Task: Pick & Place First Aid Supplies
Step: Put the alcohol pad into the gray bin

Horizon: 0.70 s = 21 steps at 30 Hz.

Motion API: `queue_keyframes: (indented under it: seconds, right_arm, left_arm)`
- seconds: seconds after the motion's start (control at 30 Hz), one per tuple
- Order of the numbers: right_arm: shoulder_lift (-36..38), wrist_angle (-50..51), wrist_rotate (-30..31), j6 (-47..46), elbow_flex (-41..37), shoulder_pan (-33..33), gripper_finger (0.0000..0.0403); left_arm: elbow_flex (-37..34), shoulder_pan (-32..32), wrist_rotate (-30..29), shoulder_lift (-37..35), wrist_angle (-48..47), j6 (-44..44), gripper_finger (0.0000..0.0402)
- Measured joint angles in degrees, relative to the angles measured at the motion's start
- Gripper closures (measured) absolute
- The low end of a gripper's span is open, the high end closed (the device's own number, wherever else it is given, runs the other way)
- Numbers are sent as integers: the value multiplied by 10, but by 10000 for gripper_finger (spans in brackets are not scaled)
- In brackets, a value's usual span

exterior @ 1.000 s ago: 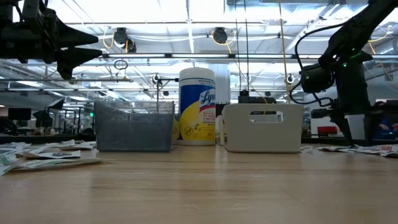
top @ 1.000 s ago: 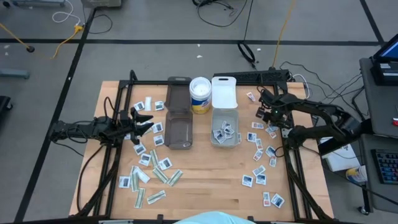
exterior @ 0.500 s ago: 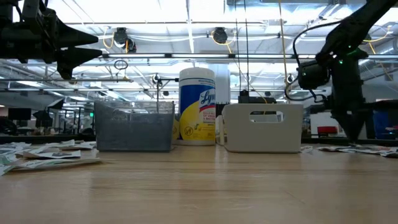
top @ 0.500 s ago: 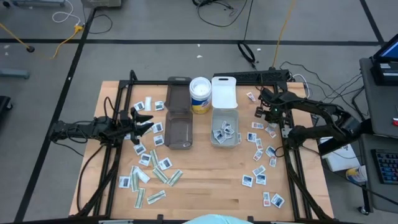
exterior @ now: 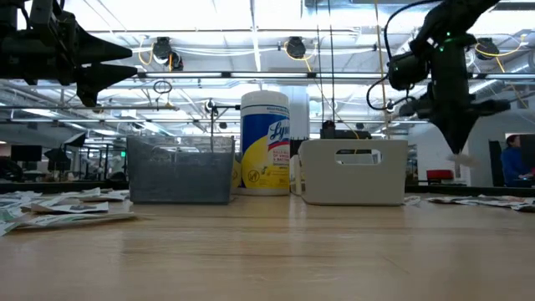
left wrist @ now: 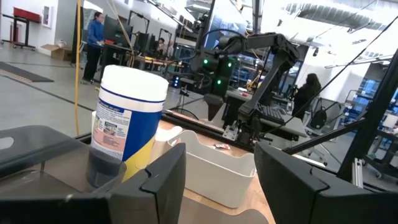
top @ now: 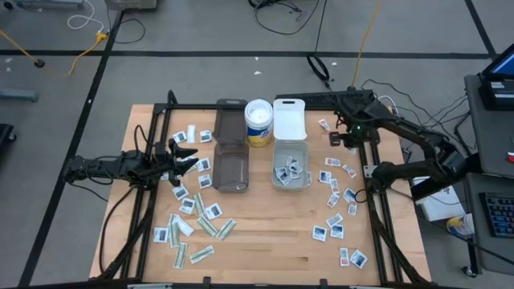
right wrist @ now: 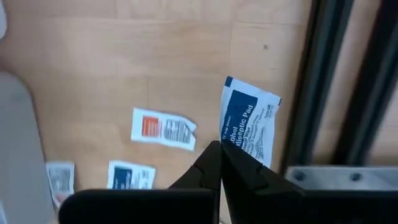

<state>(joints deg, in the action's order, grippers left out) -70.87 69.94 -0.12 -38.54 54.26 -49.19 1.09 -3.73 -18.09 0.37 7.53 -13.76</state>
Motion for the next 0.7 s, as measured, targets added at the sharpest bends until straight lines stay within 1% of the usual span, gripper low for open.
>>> queue_keyframes:
  seconds: [0.13,0.2,0.3,0.53,0.7]
  right_arm:
    - [0,33,-1,26,31,3,402]
    - [-9,45,-1,37,49,15,402]
    - [-43,59,-2,46,80,51,403]
    - [-125,54,-4,60,161,139,403]
    - [-167,46,-16,58,209,189,403]
  left_arm:
    - [0,0,0,0,0,0,206]
    - [0,0,0,0,0,0,206]
    - [0,0,0,0,0,0,206]
    - [0,0,0,0,0,0,206]
    - [0,0,0,0,0,0,206]
